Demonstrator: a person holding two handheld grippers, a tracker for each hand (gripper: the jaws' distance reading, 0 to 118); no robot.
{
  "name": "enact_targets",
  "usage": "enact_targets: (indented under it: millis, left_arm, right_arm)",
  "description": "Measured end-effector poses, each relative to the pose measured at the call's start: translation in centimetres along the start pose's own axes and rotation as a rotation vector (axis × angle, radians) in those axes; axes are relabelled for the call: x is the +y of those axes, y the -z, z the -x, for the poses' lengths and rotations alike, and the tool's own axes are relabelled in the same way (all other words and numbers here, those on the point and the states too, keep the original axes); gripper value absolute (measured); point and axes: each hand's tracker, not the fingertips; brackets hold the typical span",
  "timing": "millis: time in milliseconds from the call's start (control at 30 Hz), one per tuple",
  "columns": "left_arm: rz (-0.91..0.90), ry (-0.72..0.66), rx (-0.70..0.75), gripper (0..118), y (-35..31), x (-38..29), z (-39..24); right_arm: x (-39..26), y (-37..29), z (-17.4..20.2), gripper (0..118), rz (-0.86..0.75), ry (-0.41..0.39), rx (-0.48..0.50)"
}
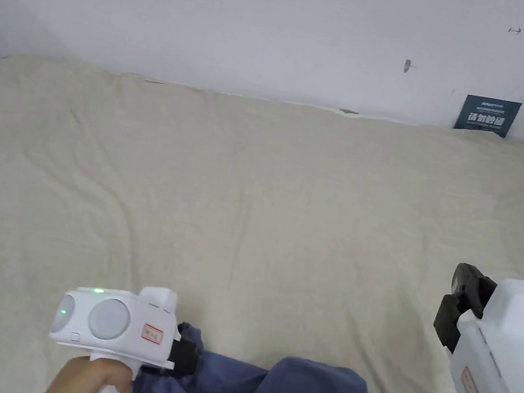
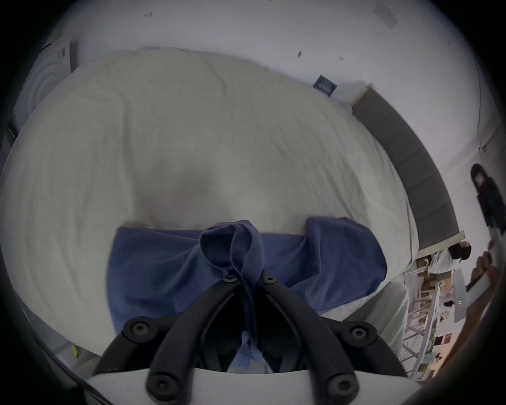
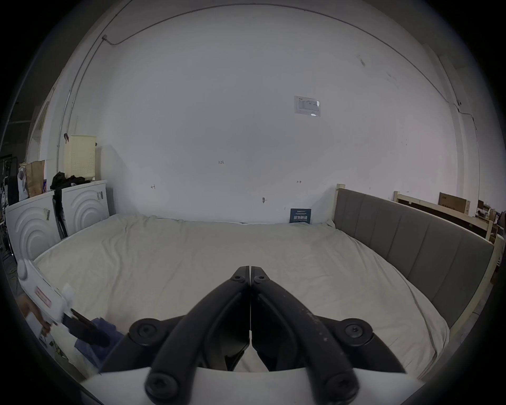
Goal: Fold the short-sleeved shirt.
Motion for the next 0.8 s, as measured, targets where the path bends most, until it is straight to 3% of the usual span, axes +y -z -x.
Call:
enact_targets:
  millis: [100, 167, 267, 300, 467, 667, 733, 767, 800]
  left_arm:
    - [0.031, 0.003, 0.040, 10, 2.7, -0.2, -0.6]
    - [0.042, 0.000, 0.051, 24, 3.5, -0.3, -0.8]
    - [0.033, -0.021, -0.013, 104, 3.0, -0.6, -1.2]
    - [0.022, -0.019, -0.017, 118, 2.7, -0.7, -1.4]
    - [-0.119, -0.023, -0.013, 112, -0.8, -0.6, -1.4]
    - [-0.387, 0.010, 0.088, 99, -6.0, -1.7, -0.3]
    - [-0.447, 0.022, 0.123, 74, -7.1, -2.3, 0.4]
    - [-0.478, 0.024, 0.144, 47, -7.3, -2.7, 0.7]
    - [-0.506, 0.027, 0.169, 38, -7.5, -3.1, 1.0]
  right_arm:
    - [-0.1, -0.6, -0.1, 3, 0.013, -0.001, -0.014]
    - [-0.1, -1.0, -0.3, 3, 0.017, -0.003, -0.024]
    - [-0.3, -1.5, -0.6, 3, 0.021, 0.004, -0.034]
    - [-0.3, -1.6, -0.6, 2, 0.023, 0.005, -0.035]
    - [0.1, -2.2, -0.4, 3, 0.025, 0.012, -0.038]
    - [1.0, -2.7, 0.0, 3, 0.008, 0.011, -0.028]
    - [1.2, -2.7, -0.2, 3, 0.002, 0.011, -0.026]
    - [1.3, -2.8, -0.2, 3, -0.001, 0.011, -0.026]
    - [1.4, -2.8, -0.2, 3, -0.005, 0.012, -0.026]
